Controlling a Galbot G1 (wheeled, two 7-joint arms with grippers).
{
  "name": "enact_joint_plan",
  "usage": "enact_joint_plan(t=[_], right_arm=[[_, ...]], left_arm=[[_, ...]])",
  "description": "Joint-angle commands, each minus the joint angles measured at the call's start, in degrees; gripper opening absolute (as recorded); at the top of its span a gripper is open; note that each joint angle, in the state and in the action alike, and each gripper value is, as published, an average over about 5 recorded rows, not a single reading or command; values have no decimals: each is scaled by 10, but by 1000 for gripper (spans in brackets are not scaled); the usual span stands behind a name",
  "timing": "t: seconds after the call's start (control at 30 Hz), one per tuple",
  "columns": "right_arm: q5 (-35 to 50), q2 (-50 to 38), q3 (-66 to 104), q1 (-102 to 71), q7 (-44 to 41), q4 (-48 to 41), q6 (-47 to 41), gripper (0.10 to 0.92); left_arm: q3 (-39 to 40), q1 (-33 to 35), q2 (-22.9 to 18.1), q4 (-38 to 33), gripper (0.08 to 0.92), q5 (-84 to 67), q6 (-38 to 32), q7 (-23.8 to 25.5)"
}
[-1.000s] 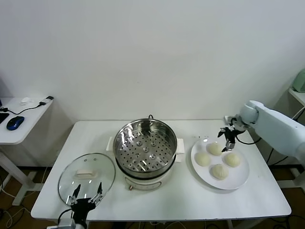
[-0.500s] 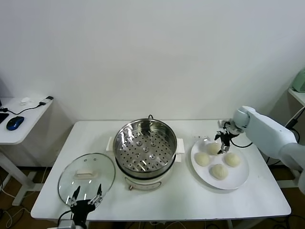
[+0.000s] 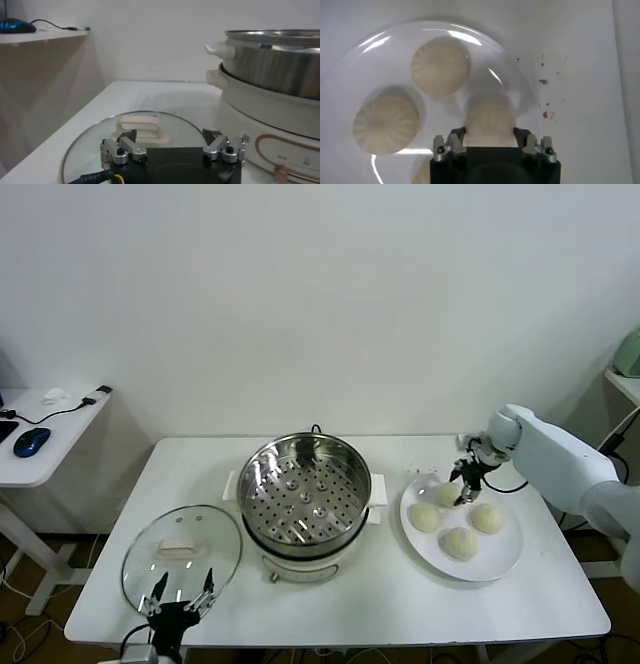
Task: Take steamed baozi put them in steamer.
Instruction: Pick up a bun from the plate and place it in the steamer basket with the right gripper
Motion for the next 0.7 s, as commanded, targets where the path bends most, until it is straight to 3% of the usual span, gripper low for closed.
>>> enact_joint_plan(t=[0.03, 0.33, 0.57, 0.7], right_arm=[[28, -5, -48, 59, -15, 23, 5, 644], [160, -9, -258, 325, -37, 194, 44, 620], [265, 83, -327, 492, -62, 333, 143, 625], [268, 146, -322, 505, -68, 404, 204, 626]], left_arm=[[1, 2, -1, -3, 823, 2, 1, -1], [1, 6, 1, -19, 823, -2, 3, -1], [6, 11, 5, -33, 823, 0, 6, 0], [7, 8, 8, -33, 823, 1, 8, 0]])
